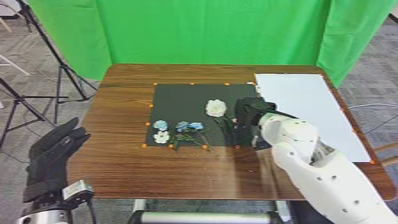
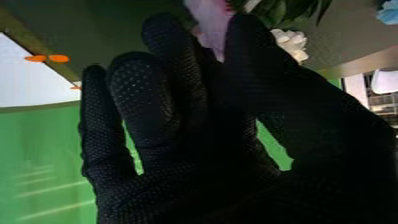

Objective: Arrange flowers

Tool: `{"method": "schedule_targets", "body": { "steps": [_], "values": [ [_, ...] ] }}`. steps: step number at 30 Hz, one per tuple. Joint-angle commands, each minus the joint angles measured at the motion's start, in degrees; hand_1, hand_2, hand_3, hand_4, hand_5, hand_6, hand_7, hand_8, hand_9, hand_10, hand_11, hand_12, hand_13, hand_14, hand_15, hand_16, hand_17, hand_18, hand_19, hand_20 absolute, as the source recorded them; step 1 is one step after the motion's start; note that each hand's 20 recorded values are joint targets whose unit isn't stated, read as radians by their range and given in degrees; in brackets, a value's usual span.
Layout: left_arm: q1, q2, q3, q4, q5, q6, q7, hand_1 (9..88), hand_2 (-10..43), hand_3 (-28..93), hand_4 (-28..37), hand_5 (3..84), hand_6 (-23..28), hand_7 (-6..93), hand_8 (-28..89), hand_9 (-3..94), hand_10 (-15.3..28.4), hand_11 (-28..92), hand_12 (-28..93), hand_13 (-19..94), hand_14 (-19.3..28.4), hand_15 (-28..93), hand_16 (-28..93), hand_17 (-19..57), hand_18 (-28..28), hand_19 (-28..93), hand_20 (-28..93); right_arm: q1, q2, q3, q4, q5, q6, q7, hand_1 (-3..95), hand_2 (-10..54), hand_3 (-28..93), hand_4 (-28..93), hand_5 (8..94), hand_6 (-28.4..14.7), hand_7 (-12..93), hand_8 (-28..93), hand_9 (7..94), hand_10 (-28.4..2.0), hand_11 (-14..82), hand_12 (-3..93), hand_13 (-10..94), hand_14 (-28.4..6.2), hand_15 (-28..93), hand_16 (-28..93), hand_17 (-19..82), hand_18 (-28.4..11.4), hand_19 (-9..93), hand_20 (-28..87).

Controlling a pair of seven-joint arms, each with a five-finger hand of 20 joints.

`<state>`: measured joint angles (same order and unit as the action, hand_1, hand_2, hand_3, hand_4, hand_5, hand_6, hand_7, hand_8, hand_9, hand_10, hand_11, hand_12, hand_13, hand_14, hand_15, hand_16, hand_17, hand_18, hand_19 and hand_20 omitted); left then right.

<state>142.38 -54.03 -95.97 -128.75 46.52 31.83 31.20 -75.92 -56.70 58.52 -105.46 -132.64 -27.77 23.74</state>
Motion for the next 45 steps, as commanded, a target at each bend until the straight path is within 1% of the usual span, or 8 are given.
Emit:
{"method": "schedule_targets", "body": {
  "steps": [1,12,18,24,30,39,41,45],
  "values": [
    [1.0,-0.6,-0.14,-0.32,0.34,-0.22,-0.1,27.2,3.7,85,-15.4,41.3,10.3,17.9,-11,37.2,19.9,38,8,26,27.1,63,-16,-9.0,21.7,58,3,0.1,0.5,0.6,-1.5,0.2,-1.4,-0.4,41.5,-9.5,86,-28,59.2,-6.2,22,-13,62.1,-17.8,36.4,18.0,63,-12.9,77,17,13,-21.1,78,-1],
    [1.1,-0.68,0.38,-0.19,-0.04,0.11,0.36,27.3,3.7,85,-15.4,41.2,10.3,17.9,-11,37.1,19.9,38,8,26,27.2,63,-16,-9.0,21.7,58,3,-0.9,2.1,3.1,-5.3,4.8,0.1,1.1,39.5,-9.5,86,-28,56.4,-7.4,20,-13,58.8,-19.2,32.9,17.1,61,-14.1,79,15,12,-21.9,78,0],
    [0.9,-0.65,0.38,0.03,0.22,-0.21,0.02,27.3,3.7,84,-15.6,41.2,10.3,17.8,-11,37.1,19.9,38,8,26,27.1,63,-16,-9.0,21.7,58,3,-5.2,5.5,7.0,-8.8,17.4,14.0,7.9,36.4,-9.2,86,-27,53.5,-8.6,19,-12,55.1,-20.5,30.4,16.6,60,-14.3,79,14,13,-22.7,78,0],
    [1.0,-0.66,-0.28,0.48,-0.08,-0.31,-0.17,27.2,3.5,84,-16.0,41.0,10.2,17.8,-11,37.1,19.9,38,8,26,27.1,63,-16,-9.0,21.7,58,3,-14.8,2.2,19.5,-12.7,29.7,21.3,8.2,30.3,-2.2,85,-26,52.5,-9.3,18,-12,52.6,-21.5,27.7,16.1,58,-15.3,79,13,16,-23.5,79,-1],
    [0.8,-0.02,-0.6,0.73,-0.71,-0.06,0.21,27.0,3.5,83,-16.6,40.8,10.0,17.6,-11,36.9,20.0,37,8,25,27.1,63,-16,-9.0,21.7,58,3,-22.2,-2.6,29.2,-12.8,53.1,33.5,5.6,24.0,5.0,84,-25,49.8,-8.7,17,-12,46.8,-20.2,19.7,14.1,50,-18.6,62,7,14,-25.6,71,-4],
    [0.5,0.42,-0.51,1.12,-0.87,0.12,0.16,26.8,3.4,83,-17.0,40.2,9.4,16.9,-11,35.2,19.0,34,7,25,26.8,62,-16,-9.0,21.8,57,2,-29.3,0.0,32.5,-12.9,63.0,47.3,-0.6,21.2,6.5,85,-25,44.5,-8.3,17,-12,40.0,-19.2,16.4,13.0,35,-21.9,49,2,10,-26.5,65,-5],
    [0.9,1.59,-0.14,1.08,-2.4,1.23,1.38,26.9,3.4,83,-17.1,40.1,9.4,16.8,-11,34.7,18.6,34,7,24,26.7,62,-16,-9.0,21.8,57,2,-29.9,1.1,31.9,-12.6,64.4,50.3,-3.0,21.1,6.5,85,-25,44.2,-8.2,17,-12,39.6,-19.0,16.2,12.9,34,-22.0,48,2,9,-26.0,64,-5],
    [0.7,2.15,0.27,1.33,-2.97,1.93,2.11,26.8,3.2,83,-17.0,39.6,9.0,16.6,-11,32.3,17.5,32,6,22,25.8,61,-16,-9.1,21.8,57,2,-31.4,2.2,31.8,-12.2,66.7,52.6,-7.5,21.2,6.2,85,-25,43.7,-7.7,17,-12,38.8,-18.5,15.9,12.8,33,-21.5,47,2,7,-25.1,62,-4]
  ]
}}
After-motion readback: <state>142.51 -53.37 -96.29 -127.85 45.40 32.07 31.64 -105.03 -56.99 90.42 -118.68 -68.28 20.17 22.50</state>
